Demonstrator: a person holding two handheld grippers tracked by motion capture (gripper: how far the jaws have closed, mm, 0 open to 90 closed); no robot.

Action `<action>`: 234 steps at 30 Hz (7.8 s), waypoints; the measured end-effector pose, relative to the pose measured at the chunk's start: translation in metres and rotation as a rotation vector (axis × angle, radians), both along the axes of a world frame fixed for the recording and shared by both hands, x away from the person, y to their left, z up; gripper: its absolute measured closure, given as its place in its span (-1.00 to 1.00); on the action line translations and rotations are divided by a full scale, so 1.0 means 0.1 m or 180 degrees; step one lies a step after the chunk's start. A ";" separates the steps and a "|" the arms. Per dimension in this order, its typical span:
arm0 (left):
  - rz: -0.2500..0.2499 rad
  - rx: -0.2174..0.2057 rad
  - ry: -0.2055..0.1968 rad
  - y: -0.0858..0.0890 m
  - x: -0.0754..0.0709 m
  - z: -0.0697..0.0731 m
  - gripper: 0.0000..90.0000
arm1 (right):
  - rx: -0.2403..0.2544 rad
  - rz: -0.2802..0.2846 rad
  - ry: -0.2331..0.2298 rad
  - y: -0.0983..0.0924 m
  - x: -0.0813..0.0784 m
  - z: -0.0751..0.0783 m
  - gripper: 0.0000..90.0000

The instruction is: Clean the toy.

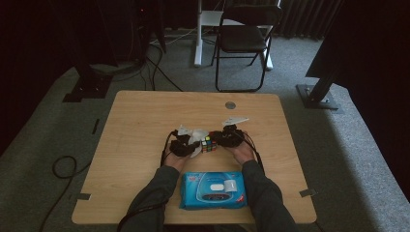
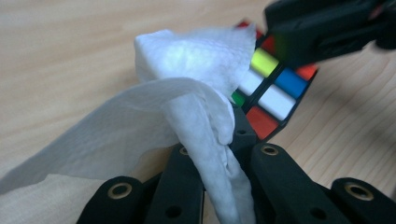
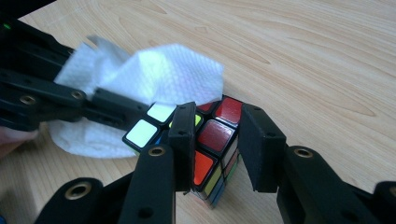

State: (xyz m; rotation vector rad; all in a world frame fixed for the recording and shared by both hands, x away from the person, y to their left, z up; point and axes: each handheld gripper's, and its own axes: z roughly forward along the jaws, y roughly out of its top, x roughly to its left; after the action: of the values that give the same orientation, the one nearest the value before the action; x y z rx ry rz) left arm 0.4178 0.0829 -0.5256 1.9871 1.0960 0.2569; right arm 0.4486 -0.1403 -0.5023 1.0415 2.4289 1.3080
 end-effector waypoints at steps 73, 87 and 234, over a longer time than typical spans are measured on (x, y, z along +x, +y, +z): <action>-0.0079 0.0326 0.0017 -0.01 0.16 -0.12 0.91 | -0.0028 -0.0002 -0.0002 0.00 0.00 0.01 0.53; -0.0272 0.0215 -0.0012 0.12 0.13 -0.04 0.93 | -0.0047 0.0015 -0.0017 0.01 0.00 0.01 0.52; -0.0751 0.0224 0.0064 -0.07 -0.10 -0.06 0.90 | -0.0014 -0.0113 -0.0026 -0.03 -0.04 0.00 0.54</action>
State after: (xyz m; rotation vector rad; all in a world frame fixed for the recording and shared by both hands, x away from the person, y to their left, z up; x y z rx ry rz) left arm 0.4081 0.0755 -0.5319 2.1632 0.8647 0.1521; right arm 0.4448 -0.1436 -0.5021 1.0712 2.3950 1.2927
